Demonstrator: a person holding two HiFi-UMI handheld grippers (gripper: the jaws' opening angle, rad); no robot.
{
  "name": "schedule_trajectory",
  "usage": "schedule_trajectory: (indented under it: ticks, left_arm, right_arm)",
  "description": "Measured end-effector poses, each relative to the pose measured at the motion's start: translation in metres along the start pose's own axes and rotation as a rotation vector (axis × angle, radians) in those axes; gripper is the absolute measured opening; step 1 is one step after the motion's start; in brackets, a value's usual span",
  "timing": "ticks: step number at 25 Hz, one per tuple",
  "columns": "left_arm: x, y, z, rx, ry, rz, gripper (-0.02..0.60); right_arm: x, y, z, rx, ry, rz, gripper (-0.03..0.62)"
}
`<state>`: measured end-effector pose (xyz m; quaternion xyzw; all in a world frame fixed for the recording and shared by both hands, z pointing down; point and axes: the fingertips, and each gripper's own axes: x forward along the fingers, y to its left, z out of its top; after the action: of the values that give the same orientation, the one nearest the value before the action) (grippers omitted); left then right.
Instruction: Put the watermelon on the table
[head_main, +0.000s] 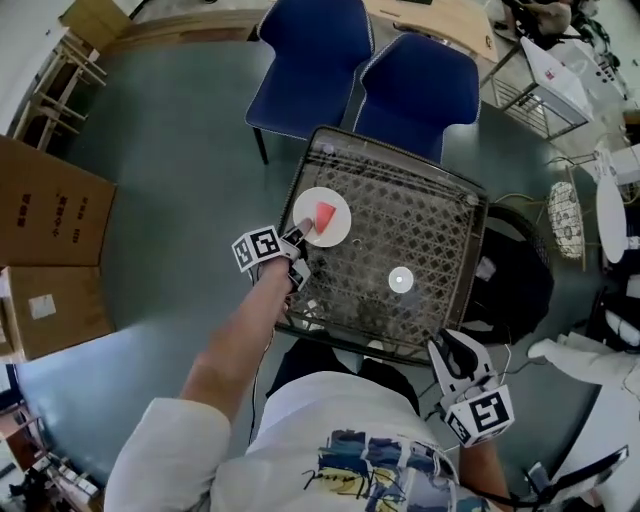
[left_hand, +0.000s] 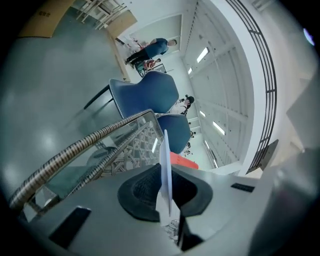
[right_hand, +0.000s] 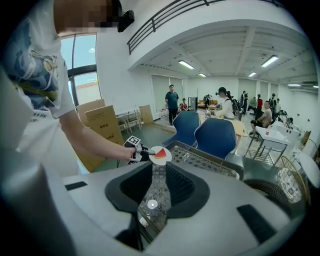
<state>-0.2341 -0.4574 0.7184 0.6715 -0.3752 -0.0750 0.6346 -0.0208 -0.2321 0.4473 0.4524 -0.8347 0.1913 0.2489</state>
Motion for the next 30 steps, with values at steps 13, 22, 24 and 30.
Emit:
schedule_trajectory:
  ticks: [13,22,24,30]
  left_arm:
    - [0.055,0.047,0.027,0.064,0.096,0.071,0.026]
    - [0.056,0.055,0.034,0.368,0.153,0.265,0.049]
    - [0.057,0.055,0.037,0.436,0.148,0.302,0.064]
    - [0.051,0.068,0.04,0.557,0.13,0.425,0.126]
  right_arm:
    - [0.005,0.002,-0.014,0.101,0.084,-0.098,0.075]
    - [0.006,0.004,-0.014,0.114,0.08,-0.096,0.075]
    - [0.006,0.004,-0.015,0.112,0.08,-0.095,0.075]
    - [0.005,0.002,-0.017,0.12,0.086,-0.096,0.075]
